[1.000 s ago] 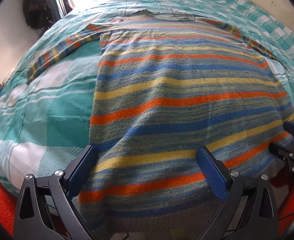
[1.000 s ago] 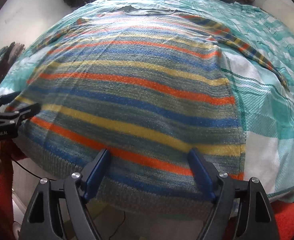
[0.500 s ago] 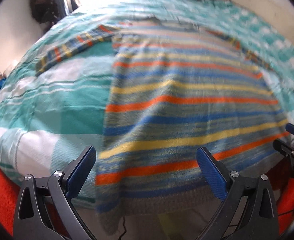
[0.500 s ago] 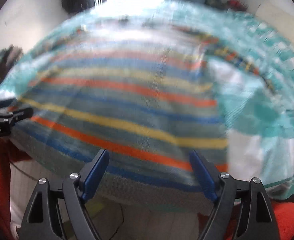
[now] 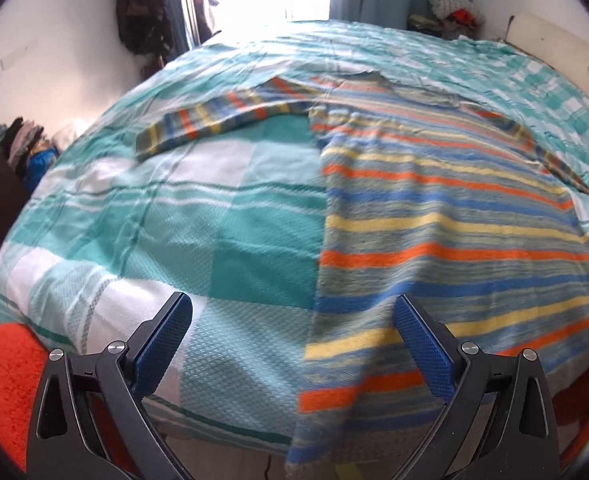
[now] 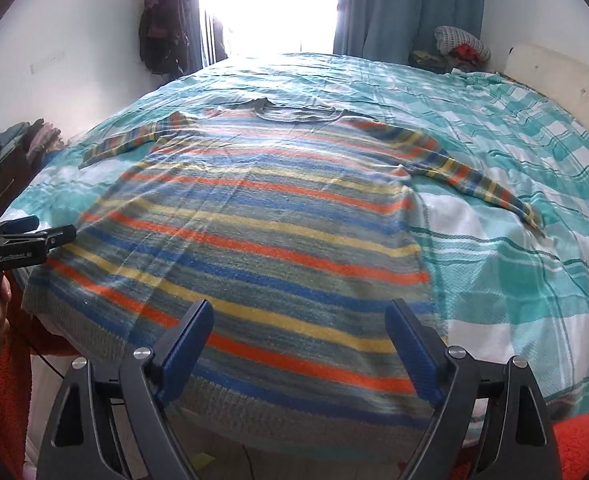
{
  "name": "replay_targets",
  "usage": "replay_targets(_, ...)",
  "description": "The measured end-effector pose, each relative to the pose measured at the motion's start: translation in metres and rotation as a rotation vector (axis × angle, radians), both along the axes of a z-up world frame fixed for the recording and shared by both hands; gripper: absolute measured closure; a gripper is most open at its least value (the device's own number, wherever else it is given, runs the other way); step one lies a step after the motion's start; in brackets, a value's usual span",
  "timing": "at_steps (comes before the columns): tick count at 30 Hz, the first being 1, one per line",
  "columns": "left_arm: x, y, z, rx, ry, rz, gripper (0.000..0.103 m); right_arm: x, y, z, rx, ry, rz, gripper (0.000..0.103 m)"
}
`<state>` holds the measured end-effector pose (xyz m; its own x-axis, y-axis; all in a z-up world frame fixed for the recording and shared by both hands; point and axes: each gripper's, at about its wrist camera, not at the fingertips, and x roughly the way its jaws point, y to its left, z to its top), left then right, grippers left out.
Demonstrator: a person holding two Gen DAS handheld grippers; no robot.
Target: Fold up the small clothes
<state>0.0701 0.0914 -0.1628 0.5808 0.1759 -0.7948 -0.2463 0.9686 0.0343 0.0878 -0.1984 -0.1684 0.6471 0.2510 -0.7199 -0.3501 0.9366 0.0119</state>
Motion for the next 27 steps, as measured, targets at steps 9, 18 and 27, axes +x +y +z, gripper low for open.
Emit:
replay_targets(9,0.006,0.009,-0.025,-0.053,0.040,0.023,0.000,0.005,0.005,-0.019,-0.029,0.052,-0.012,0.016)
replay_targets(18,0.013,0.021,-0.028,-0.133,0.073,0.001,0.000,0.008,0.000,-0.015,-0.003,0.039,-0.041,0.016)
replay_targets(27,0.012,0.023,-0.028,-0.154,0.069,-0.010,0.000,0.007,-0.001,-0.013,0.018,0.032,-0.037,0.016)
